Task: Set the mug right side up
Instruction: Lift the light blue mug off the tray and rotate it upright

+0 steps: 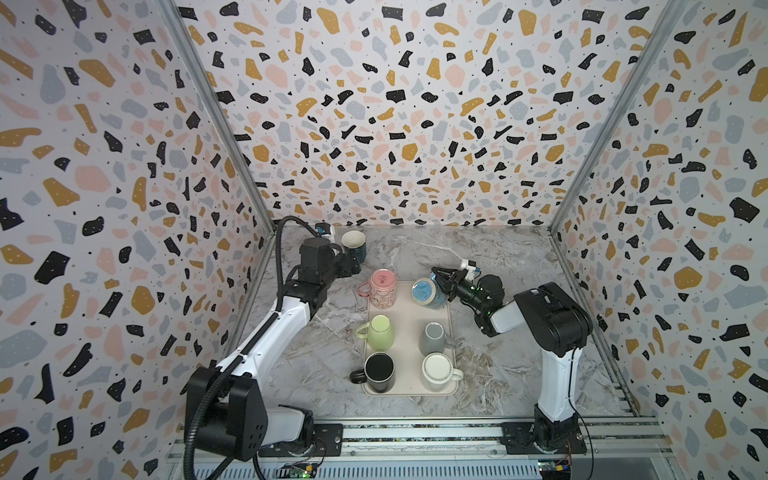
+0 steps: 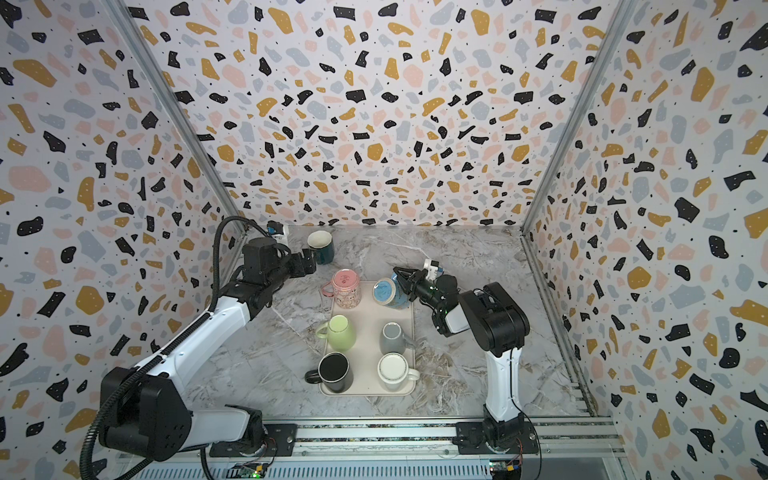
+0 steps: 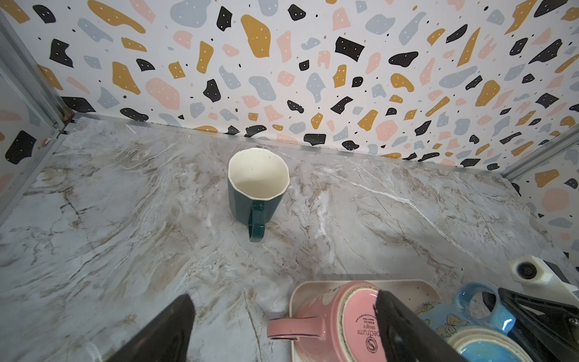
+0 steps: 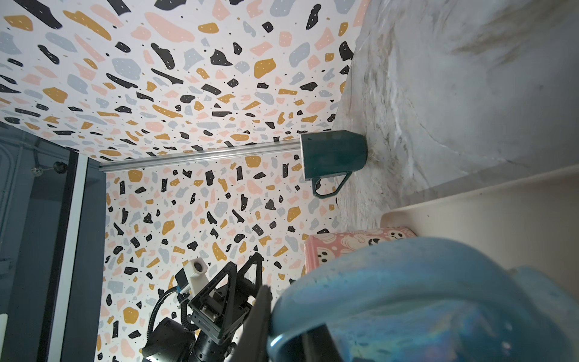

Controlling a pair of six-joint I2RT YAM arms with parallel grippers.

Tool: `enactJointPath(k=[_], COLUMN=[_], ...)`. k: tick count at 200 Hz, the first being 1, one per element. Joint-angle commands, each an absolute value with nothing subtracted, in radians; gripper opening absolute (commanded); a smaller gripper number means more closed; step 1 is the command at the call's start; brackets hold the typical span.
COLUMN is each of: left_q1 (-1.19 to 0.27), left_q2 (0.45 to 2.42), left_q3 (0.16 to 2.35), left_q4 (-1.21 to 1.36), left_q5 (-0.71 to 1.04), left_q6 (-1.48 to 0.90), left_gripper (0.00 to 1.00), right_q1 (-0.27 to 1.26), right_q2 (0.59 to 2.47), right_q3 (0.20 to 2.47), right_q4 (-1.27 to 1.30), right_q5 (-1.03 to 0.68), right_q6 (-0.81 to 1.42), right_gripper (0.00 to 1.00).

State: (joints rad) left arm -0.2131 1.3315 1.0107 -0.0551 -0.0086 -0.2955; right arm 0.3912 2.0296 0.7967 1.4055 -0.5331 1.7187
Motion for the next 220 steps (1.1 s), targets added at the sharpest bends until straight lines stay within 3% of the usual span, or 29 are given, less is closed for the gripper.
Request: enactJointPath(k=[1,123,220], left_q1=[-0.209,-0.209,-0.209], left_q2=[1.325,1.324,1.339], left_q3=[1.031,1.049,1.124], left_q4=[-0.035,-0.037,-0.089], left_q5=[-0.002,0.014,0.048], left_q6=[-0.285,-0.290,-0.297], left_gripper=[0.91,0.91,0.91], right_q1=[0.393,0.402,0.442], right_q2=[1.968,1.885,1.794], right_q3=[0.835,0.968,1.082], right_q4=[1.353,1.089,0.810], right_q5=[-0.566,-0.652,-0.680], right_q6=[1.618,1.290,0.910], right_gripper=[0.00,0.00,0.00])
